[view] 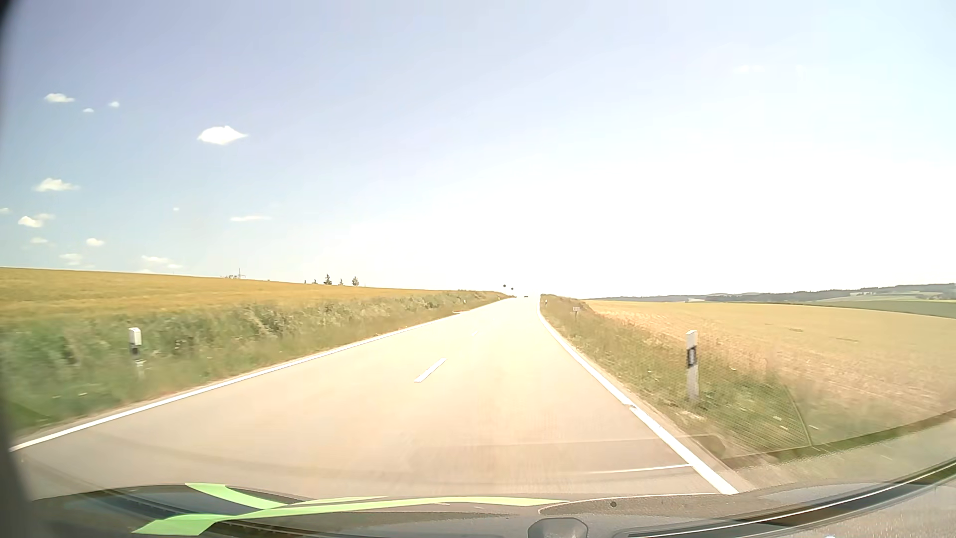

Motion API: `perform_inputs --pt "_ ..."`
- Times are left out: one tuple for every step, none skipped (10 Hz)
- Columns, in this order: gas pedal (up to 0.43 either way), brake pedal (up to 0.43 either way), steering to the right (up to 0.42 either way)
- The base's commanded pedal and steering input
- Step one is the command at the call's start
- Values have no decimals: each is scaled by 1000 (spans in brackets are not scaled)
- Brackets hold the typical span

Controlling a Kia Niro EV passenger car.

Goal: Follow the waypoints while adhering to traffic rules and regulations

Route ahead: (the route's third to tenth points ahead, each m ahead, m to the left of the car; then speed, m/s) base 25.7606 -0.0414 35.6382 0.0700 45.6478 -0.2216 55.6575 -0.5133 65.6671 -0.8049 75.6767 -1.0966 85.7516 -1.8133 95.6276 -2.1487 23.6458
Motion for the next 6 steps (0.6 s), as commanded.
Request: perform_inputs --pt "209 0 4" --pt "197 0 3" --pt "177 0 3" --pt "157 0 3" --pt "157 0 3" --pt "157 0 3"
